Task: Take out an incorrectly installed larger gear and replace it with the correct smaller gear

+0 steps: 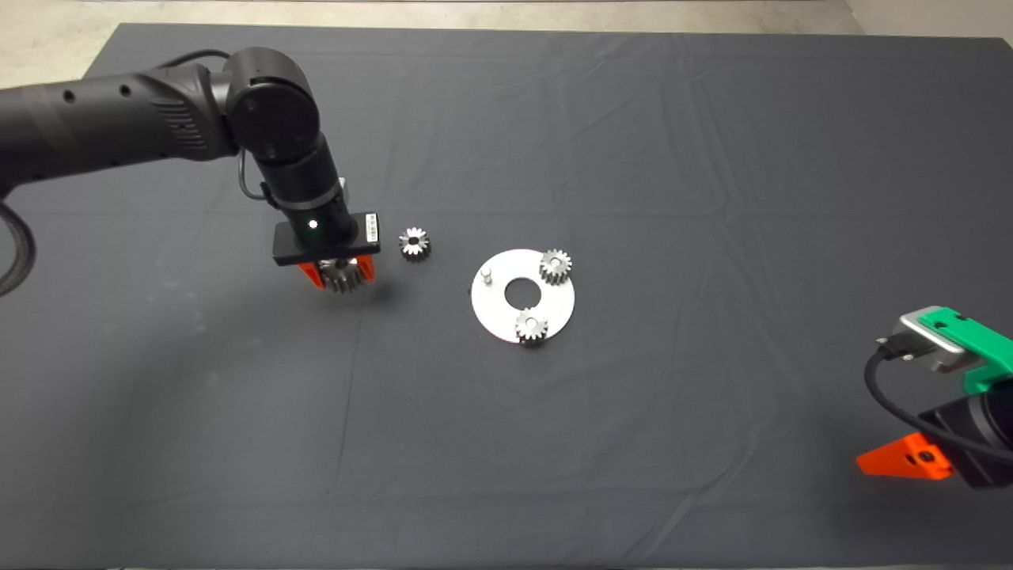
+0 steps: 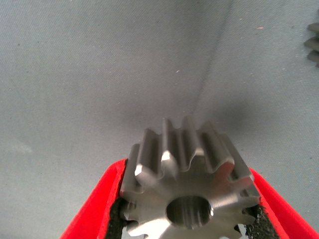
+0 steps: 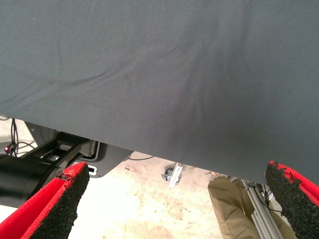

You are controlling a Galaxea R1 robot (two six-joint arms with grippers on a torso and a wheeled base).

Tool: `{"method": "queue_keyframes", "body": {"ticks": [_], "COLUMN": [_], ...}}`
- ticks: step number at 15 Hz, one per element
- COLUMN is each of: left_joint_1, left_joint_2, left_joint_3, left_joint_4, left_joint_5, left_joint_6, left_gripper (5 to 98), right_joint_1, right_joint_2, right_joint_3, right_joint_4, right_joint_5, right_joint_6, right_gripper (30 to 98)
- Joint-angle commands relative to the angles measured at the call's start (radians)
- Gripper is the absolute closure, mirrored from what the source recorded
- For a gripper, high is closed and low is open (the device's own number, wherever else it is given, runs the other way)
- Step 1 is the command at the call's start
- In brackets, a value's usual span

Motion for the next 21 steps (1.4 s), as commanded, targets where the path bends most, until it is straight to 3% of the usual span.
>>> {"method": "queue_keyframes", "body": {"ticks": [1,7,12,14,17,21], "left_joint_1": [-0.019,-0.023,-0.023,-0.023,-0.023,-0.023], "left_joint_2": [0.005,0.046,0.178,0.231,0.277,0.291], "left_joint_3": [-0.01,-0.011,-0.102,-0.168,-0.256,-0.378], "left_joint_4": [0.005,0.001,0.002,0.002,0.004,0.022], "left_joint_5": [0.058,0.056,0.056,0.056,0.038,0.035], "left_joint_6": [0.002,0.002,0.008,0.047,0.116,0.208], "left_gripper": [53.8,44.8,40.5,35.6,35.6,35.6], "right_joint_1": [0.018,0.018,0.019,0.018,0.019,0.018], "right_joint_2": [0.0,-0.002,0.0,0.0,-0.002,-0.003], "right_joint_3": [0.005,0.004,0.005,0.005,0.005,0.005], "right_joint_4": [0.029,0.031,0.032,0.032,0.034,0.032], "right_joint_5": [-0.087,-0.088,-0.087,-0.087,-0.087,-0.088], "right_joint_6": [0.005,0.005,0.007,0.008,0.008,0.008], "right_gripper": [35.1,35.1,35.1,35.1,35.1,35.1]}}
